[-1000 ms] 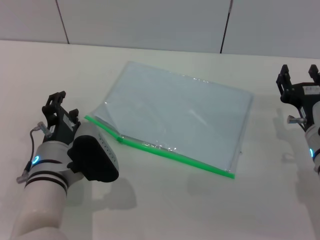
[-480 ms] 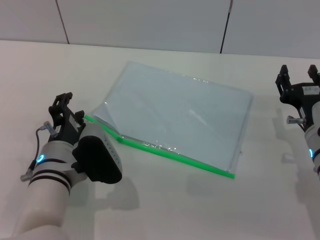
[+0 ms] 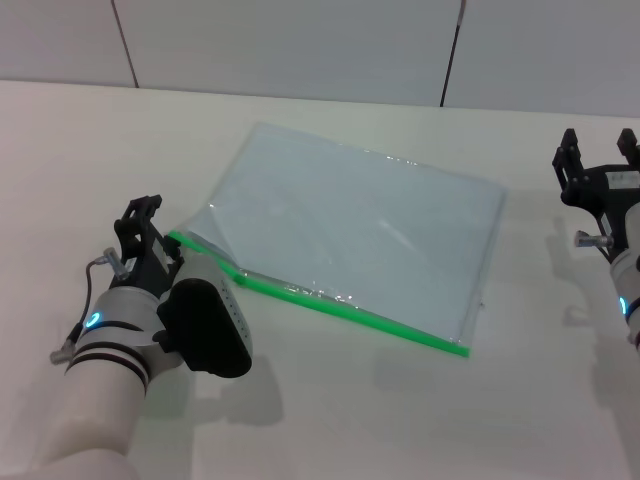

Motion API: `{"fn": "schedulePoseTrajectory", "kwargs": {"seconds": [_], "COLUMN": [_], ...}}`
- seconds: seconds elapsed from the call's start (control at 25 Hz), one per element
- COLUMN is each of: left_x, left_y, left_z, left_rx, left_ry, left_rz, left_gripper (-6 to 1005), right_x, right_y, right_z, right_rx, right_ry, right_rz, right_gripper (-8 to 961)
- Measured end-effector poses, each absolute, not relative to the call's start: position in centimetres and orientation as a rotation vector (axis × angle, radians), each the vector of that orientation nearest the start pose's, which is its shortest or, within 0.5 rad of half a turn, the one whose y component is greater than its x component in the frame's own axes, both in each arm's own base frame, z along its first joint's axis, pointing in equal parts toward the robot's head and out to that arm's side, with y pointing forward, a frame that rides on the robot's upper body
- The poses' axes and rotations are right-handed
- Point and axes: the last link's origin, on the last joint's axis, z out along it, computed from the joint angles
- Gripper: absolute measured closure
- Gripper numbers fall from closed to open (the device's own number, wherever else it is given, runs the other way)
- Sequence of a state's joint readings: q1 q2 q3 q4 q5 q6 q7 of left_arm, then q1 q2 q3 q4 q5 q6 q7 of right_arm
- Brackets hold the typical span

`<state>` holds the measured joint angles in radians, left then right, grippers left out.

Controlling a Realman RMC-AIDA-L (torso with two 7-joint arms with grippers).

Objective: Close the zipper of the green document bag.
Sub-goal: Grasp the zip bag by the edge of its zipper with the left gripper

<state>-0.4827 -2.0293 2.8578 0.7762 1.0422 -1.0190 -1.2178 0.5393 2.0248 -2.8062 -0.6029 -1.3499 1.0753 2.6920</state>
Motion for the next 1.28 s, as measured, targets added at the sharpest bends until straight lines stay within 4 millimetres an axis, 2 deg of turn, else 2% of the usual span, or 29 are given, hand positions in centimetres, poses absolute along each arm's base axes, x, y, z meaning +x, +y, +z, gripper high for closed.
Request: {"fn": "schedulePoseTrajectory", "kwargs": {"seconds": [1.28], "left_x": [-27.80], "left_y": [31.83], "left_z": [-9.63], "left_rx": [-1.800], "left_ry": [0.263], "left_rz": [0.557], "left_gripper": [427], "right_x": [26.91], "right_y": [34.88], "right_z": [-5.86], "right_rx": [-1.547], "right_ry": [0.610], "right_rz": [0.555], "right_gripper": [299]}}
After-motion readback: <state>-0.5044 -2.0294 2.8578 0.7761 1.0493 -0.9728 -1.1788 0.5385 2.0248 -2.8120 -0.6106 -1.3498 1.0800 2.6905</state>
